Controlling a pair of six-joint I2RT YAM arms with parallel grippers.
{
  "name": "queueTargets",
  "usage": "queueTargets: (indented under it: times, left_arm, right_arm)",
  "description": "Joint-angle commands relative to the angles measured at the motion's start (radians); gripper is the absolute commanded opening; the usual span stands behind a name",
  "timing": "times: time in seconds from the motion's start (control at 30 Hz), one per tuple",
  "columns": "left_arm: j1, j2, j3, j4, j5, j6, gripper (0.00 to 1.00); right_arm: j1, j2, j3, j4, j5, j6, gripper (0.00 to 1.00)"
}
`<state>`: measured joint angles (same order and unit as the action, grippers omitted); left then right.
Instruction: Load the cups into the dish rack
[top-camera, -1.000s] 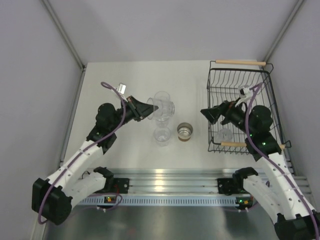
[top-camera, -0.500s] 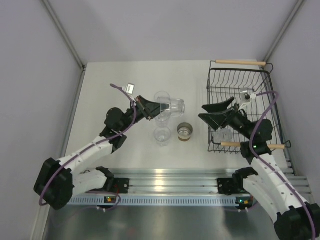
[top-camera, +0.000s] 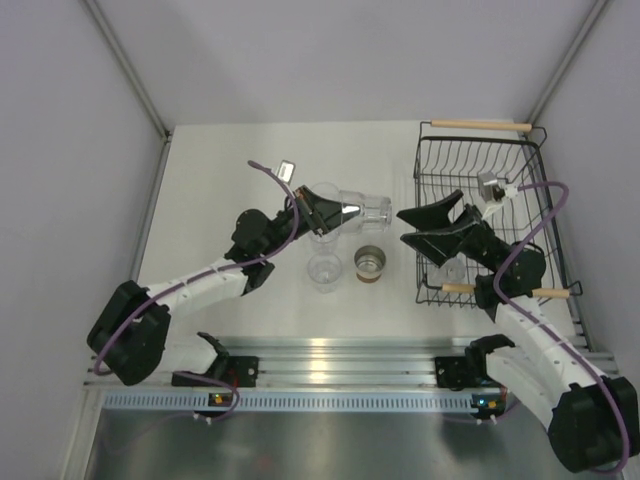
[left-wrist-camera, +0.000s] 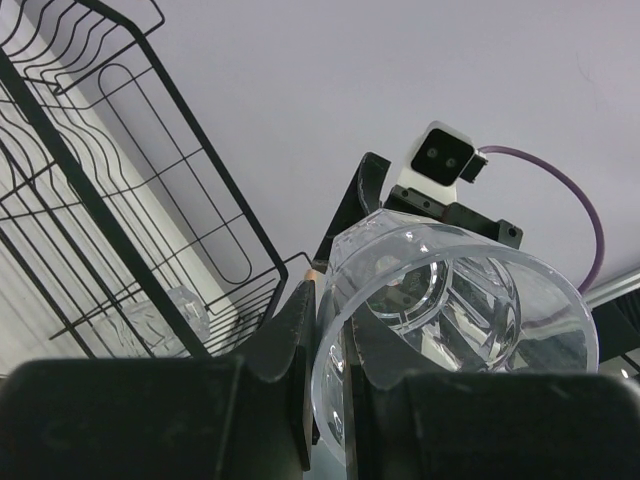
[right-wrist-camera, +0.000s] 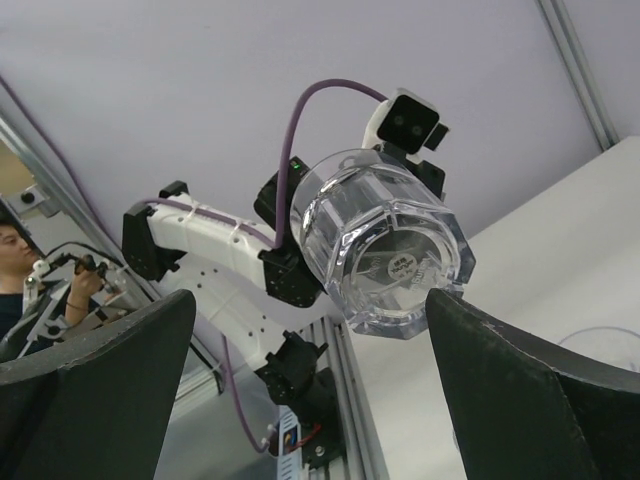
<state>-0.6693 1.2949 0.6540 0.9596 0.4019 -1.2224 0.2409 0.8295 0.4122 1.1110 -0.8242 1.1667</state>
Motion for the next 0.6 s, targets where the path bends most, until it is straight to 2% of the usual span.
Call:
queueTargets:
  times: [0.0, 0.3, 0.57]
  left_arm:
    - [-0.013, 0.021, 0.061, 0.162, -0.011, -0.032, 0.00]
    - [-0.062, 0.066, 0.108, 0.180, -0.018, -0.031, 0.00]
    - [-0.105, 0.116, 0.139, 0.188, -0.023, -0.029, 0.00]
  right_arm:
    - [-0.005, 0.002, -0.009, 0.109, -0.027, 0.004, 0.99]
    - [-0.005, -0.007, -0.009, 0.000, -0.016, -0.082, 0.99]
    - [-0.002, 0.011, 0.005, 0.006, -0.021, -0.088, 0.99]
